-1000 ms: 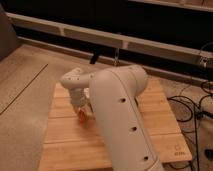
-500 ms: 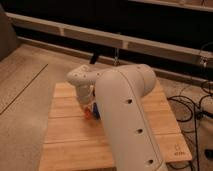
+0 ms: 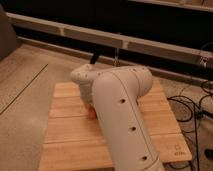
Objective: Place the pepper on the white sponge
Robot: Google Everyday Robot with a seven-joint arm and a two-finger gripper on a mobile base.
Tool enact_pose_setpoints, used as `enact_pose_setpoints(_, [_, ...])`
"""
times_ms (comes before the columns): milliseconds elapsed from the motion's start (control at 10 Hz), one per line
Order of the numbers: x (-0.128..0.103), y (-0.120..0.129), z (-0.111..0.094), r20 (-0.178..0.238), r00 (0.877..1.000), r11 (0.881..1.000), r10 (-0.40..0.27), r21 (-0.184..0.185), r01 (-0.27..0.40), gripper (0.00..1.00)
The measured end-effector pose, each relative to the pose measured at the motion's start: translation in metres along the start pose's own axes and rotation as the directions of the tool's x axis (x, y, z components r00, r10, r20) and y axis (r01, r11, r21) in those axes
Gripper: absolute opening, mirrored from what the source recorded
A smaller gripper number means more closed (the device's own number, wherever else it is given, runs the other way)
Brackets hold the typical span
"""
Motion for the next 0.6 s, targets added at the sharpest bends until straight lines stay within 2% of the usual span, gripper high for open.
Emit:
enact_pose_setpoints(400, [-0.006, -0.005, -0.024, 0.032, 0.999, 0.999, -0.007, 0.049, 0.006, 0.00])
enact_pose_setpoints(600, [-0.004, -0.010, -0.024, 0.032, 0.999, 0.998, 0.002, 0.064, -0.004, 0.00])
